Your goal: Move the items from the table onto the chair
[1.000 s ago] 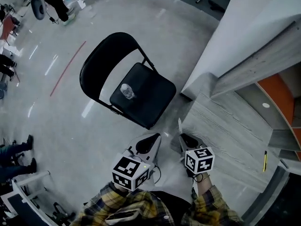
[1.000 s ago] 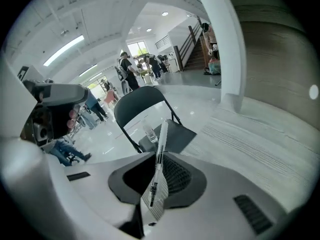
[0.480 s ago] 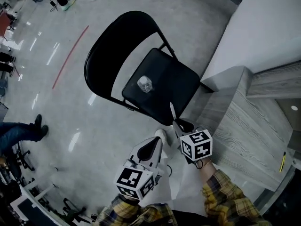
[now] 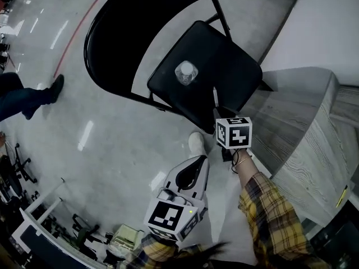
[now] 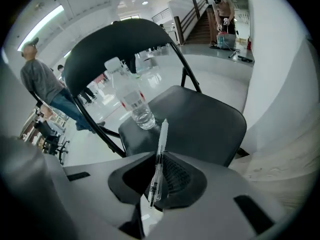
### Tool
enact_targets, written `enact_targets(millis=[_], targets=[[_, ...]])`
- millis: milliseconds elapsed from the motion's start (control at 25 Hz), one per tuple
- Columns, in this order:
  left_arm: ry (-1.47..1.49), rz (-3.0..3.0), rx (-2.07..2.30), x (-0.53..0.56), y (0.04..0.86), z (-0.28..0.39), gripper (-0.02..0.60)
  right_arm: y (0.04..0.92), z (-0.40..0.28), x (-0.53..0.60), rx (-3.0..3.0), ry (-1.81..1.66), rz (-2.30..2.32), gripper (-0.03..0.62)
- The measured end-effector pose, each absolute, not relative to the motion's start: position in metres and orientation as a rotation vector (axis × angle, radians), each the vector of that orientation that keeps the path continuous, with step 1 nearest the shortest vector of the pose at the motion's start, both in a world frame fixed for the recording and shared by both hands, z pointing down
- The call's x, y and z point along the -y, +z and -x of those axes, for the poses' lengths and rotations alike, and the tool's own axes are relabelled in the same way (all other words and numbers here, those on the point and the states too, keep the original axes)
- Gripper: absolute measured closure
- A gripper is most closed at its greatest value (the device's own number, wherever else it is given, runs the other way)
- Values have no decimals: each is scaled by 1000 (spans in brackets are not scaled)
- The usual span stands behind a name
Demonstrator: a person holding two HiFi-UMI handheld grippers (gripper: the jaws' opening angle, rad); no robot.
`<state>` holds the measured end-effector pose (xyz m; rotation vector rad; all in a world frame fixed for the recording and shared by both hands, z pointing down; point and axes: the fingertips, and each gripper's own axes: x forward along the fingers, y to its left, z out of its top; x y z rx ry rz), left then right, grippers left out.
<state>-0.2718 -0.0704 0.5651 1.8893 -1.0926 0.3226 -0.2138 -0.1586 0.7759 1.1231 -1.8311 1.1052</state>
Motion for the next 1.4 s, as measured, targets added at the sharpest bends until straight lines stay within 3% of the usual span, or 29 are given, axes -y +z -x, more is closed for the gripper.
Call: enact_targets(millis=[560, 1040, 1400], targets=[[314, -1714, 1206, 70, 624, 347, 577, 877, 212, 178, 1680, 1070, -1141, 537], [294, -1731, 1198, 72, 617, 338, 577, 861, 220, 178, 1744, 1064, -1149, 514], [295, -1774, 1200, 61, 588, 322, 577, 799, 222, 183, 1835, 1134, -1246, 513]])
